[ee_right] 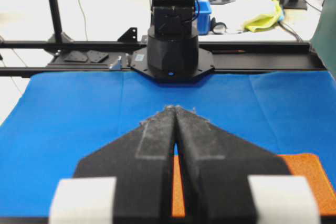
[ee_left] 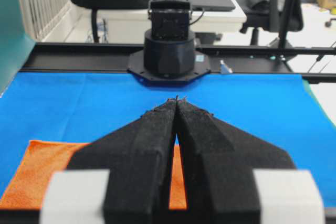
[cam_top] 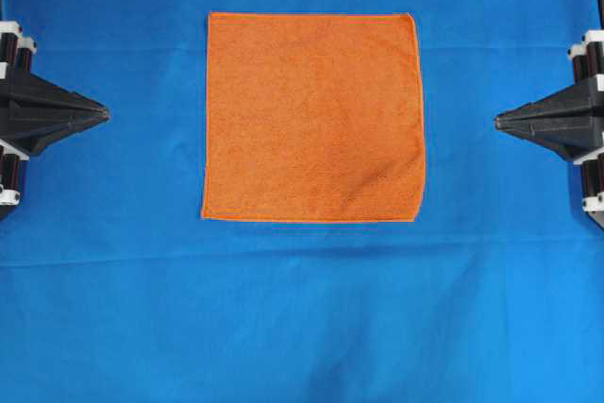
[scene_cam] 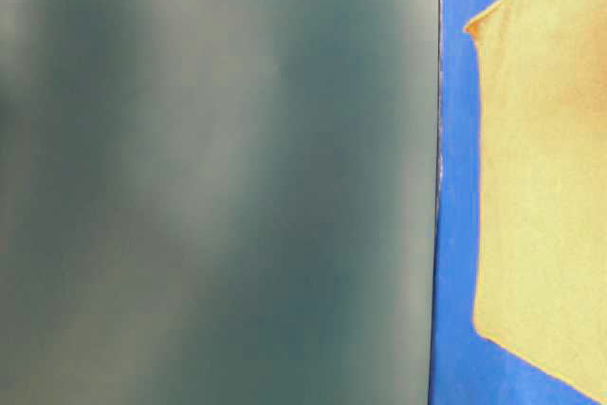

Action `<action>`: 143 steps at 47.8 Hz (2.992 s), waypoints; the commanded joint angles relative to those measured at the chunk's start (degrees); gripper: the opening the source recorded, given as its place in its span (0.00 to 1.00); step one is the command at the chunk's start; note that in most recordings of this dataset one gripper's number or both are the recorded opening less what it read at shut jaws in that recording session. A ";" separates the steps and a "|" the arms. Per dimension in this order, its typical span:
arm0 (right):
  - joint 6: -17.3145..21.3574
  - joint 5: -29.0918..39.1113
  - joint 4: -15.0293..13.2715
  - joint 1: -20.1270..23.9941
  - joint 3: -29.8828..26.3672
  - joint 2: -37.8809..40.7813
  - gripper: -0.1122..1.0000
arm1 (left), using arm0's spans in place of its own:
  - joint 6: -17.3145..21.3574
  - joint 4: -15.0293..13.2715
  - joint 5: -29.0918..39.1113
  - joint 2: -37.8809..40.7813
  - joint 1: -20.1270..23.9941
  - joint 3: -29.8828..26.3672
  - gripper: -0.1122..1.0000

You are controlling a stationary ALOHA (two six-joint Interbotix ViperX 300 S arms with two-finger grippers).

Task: Fold the orange towel.
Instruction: 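Move both grippers to the towel's top corners and pinch them, then lift the top corners and fold them down onto the bottom edge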

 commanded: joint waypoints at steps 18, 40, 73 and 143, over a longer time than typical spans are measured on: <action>1.58 7.73 4.13 -9.14 -6.94 8.96 0.10 | -2.46 -1.49 1.58 8.70 8.17 -1.58 0.10; 1.58 8.35 6.50 -26.89 -11.25 31.38 0.47 | -3.52 -1.67 -1.85 31.64 25.75 -5.36 0.68; 0.35 0.18 5.45 -35.95 -16.79 58.36 0.63 | -2.29 -1.58 -11.43 64.16 34.80 -15.21 0.91; 0.97 -1.05 5.54 -35.51 -14.41 53.70 0.11 | 0.26 -1.49 -2.46 57.48 30.85 -16.52 0.11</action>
